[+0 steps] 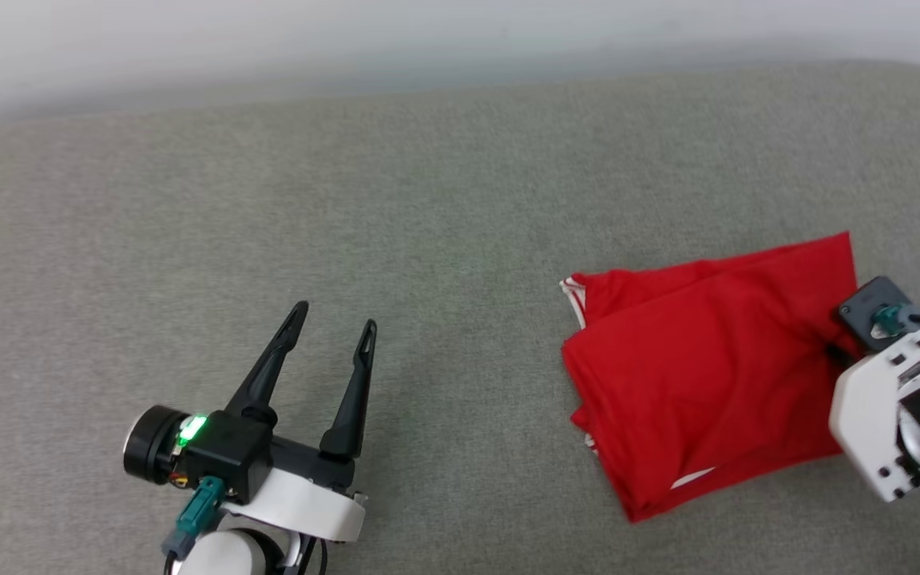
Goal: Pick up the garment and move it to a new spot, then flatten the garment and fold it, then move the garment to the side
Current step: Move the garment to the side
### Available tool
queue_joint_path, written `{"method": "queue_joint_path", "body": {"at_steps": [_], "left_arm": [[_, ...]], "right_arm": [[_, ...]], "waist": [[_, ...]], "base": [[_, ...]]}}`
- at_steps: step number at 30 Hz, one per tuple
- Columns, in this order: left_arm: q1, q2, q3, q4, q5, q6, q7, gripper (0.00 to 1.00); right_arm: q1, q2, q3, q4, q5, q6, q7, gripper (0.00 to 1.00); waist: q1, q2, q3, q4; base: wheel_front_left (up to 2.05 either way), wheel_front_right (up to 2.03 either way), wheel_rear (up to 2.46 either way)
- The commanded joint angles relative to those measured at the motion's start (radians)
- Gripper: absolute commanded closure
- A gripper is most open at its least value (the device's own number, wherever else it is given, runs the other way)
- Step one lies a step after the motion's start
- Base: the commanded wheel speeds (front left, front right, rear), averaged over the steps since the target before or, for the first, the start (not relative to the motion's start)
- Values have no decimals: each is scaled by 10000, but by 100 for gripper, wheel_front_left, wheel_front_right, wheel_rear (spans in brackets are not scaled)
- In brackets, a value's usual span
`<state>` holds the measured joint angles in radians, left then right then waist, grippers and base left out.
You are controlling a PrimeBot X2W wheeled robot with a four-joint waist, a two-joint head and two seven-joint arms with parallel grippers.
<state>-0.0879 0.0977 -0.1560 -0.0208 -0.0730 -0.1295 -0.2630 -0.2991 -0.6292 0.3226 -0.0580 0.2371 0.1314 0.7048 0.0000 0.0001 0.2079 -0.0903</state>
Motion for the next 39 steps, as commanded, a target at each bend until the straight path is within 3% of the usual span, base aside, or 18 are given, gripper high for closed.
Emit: {"method": "queue_joint_path", "body": {"at_steps": [1,10,17,24,36,37,38,39], "left_arm": [[-220,140,-119,-92,71,-14,-22,0],[-1194,703,-630,-722,458,-4,-22,0],[-2321,1333,-1571,-1308,704,-4,-22,0],[-3285,1916,-2460,-1830,818,-4,212,0],[-3657,2206,-2688,-2262,694,43,546,0],[-3620,2199,-2698,-2227,689,67,516,0],[-3581,2180,-2696,-2197,655,80,481,0],[-3544,2152,-2687,-2156,610,112,451,0]], "right_arm": [[-331,-321,32,49,-76,-18,-186,100],[-983,-1416,-459,813,-258,-18,-1142,100],[-1551,-1888,-1243,2434,-852,-19,-2442,100],[-2378,-1706,-1864,4281,-1433,-19,-3649,100],[-3713,-941,-3233,6711,-2579,-19,-4860,100],[-3781,-905,-3362,6812,-2712,-19,-4938,95],[-3860,-848,-3499,6901,-2836,-19,-5011,58],[-3853,-749,-3622,7034,-2911,-19,-4953,0]], "waist": [[0,-1,420,-356],[0,-1,1980,-1168],[0,-1,3249,-1680],[0,-1,4224,-2003],[0,-1,4800,-1779],[0,-1,4756,-1733],[0,-1,4702,-1690],[0,-1,4628,-1642]], "base": [[0,0,0],[0,0,0],[0,0,0],[0,0,0],[0,0,0],[0,0,0],[0,0,0],[0,0,0]]}}
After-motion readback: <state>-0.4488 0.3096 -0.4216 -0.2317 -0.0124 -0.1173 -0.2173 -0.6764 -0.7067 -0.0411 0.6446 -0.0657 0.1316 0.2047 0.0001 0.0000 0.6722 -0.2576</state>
